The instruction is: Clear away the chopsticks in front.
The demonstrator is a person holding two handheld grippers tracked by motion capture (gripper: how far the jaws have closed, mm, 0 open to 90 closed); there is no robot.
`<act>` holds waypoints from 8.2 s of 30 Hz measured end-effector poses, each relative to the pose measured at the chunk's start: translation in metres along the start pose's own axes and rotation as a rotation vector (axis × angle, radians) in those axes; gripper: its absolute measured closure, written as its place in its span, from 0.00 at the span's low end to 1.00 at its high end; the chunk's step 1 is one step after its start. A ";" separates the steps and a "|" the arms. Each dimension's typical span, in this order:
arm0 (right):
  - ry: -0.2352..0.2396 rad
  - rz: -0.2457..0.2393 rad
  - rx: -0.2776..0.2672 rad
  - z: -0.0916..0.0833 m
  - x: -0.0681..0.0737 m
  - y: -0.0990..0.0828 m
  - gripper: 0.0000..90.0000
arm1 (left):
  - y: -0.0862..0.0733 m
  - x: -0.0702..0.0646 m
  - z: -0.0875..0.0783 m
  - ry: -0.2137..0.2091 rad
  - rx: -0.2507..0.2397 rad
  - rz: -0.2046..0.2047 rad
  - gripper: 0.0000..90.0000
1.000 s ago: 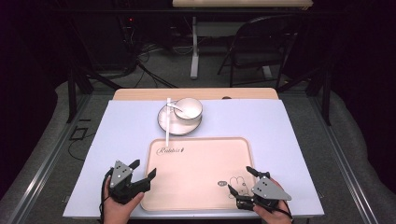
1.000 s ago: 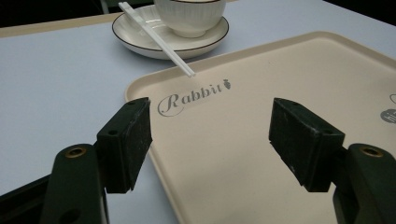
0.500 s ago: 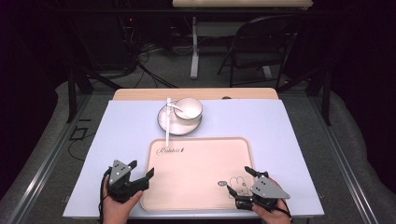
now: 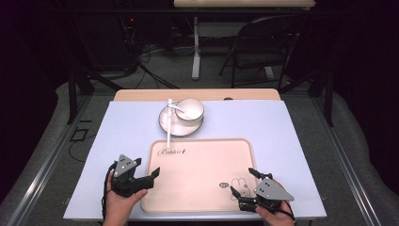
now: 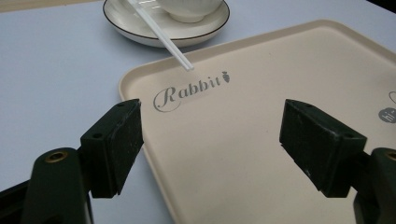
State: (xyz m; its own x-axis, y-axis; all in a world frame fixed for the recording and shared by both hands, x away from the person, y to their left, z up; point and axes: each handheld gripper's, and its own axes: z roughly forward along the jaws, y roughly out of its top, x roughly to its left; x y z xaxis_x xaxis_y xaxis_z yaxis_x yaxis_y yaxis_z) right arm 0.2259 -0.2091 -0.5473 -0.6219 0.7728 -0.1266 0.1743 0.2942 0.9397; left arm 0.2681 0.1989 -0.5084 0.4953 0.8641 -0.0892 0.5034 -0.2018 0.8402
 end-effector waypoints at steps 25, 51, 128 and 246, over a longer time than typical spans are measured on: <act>0.032 -0.008 -0.016 -0.004 0.004 0.003 0.16 | 0.050 0.020 0.018 0.004 0.044 -0.065 0.41; 0.035 -0.014 -0.010 -0.004 0.004 0.002 0.16 | 0.090 0.059 0.050 0.050 0.080 -0.140 0.44; 0.041 -0.010 -0.015 -0.004 0.000 0.002 0.16 | 0.128 0.082 0.174 0.127 0.187 -0.271 0.79; 0.059 -0.005 -0.025 -0.005 0.001 0.004 0.16 | 0.048 0.055 0.067 0.119 0.136 -0.470 0.94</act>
State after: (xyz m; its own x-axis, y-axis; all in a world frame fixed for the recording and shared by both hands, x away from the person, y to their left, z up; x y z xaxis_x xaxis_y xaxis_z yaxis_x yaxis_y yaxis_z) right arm 0.2221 -0.2097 -0.5424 -0.6669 0.7364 -0.1134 0.1521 0.2836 0.9468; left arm 0.3663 0.2059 -0.5088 0.1126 0.9208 -0.3734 0.7445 0.1707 0.6454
